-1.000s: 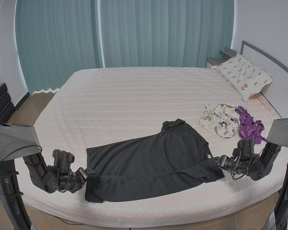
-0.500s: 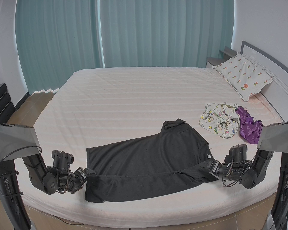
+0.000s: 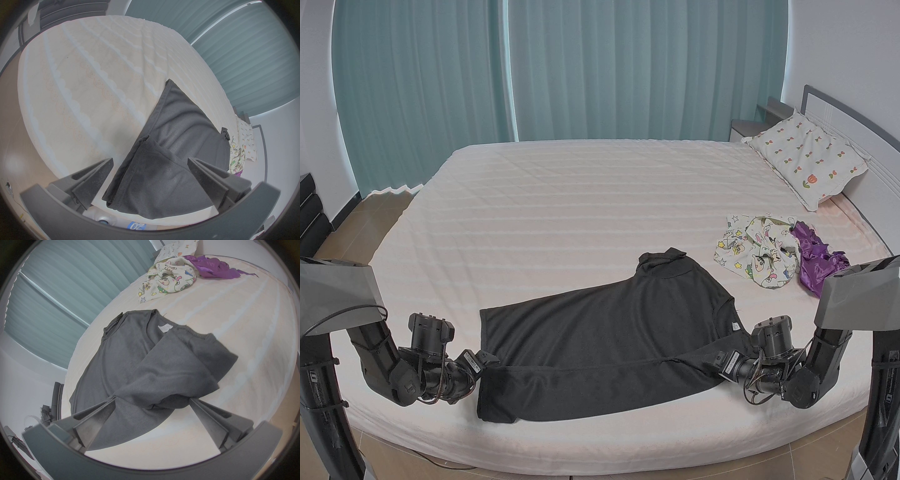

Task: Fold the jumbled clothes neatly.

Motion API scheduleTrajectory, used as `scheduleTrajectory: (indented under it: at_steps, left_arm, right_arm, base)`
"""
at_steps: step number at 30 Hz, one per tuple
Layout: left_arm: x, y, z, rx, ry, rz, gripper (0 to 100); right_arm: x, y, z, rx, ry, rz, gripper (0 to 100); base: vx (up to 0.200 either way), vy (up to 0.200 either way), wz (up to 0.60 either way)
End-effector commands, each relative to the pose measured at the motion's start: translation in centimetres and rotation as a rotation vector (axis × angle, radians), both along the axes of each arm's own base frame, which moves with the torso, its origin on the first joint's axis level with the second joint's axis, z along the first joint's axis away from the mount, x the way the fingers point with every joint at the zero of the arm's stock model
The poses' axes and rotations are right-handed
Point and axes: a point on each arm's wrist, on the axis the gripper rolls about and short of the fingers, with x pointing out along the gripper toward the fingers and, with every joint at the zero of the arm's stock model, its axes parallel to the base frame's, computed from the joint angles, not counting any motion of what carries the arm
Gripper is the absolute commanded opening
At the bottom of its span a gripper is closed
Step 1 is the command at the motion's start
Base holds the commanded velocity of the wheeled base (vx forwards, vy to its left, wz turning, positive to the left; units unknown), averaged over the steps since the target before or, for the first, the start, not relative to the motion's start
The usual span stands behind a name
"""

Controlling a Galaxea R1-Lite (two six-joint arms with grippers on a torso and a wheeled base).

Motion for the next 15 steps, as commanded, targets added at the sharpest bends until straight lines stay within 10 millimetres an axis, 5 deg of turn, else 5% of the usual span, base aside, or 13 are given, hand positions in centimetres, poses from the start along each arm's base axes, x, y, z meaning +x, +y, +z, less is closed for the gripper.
scheduleTrajectory:
  at_steps: [1, 15]
  left_arm:
    - [0.0, 0.0, 0.0, -0.002, 0.002, 0.001, 100]
    - [0.0, 0.0, 0.0, -0.007, -0.003, 0.011, 100]
  right_arm:
    - [-0.2, 0.3, -0.4, 0.012, 0.017, -0.005, 100]
    - [1.7, -0.6, -0.4, 0.087, -0.023, -0.111, 100]
  base:
    - [0.0, 0.0, 0.0]
    - [0.0, 0.0, 0.0]
